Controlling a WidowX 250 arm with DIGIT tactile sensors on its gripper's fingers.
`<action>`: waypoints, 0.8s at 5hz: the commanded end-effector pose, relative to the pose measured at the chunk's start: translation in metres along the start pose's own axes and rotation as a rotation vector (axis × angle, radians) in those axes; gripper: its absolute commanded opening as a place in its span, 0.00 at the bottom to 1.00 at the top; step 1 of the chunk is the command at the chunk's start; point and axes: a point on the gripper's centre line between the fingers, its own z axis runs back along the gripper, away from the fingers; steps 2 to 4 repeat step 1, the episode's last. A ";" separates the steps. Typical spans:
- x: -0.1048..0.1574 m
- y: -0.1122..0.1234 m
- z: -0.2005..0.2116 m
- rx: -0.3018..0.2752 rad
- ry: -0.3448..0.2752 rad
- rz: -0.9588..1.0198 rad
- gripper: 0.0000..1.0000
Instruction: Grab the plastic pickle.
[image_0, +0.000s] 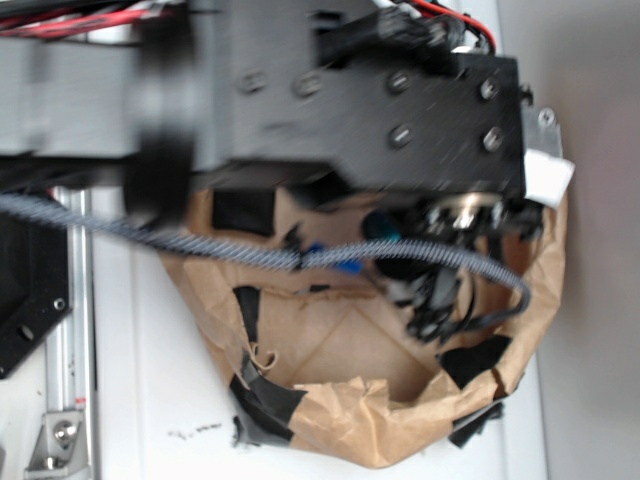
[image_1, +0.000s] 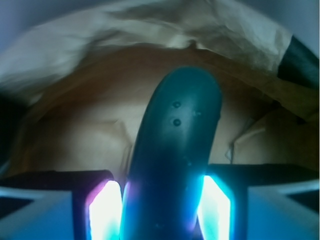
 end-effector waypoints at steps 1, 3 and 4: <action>-0.007 -0.009 0.022 0.025 -0.070 -0.110 0.00; -0.007 -0.009 0.022 0.025 -0.070 -0.110 0.00; -0.007 -0.009 0.022 0.025 -0.070 -0.110 0.00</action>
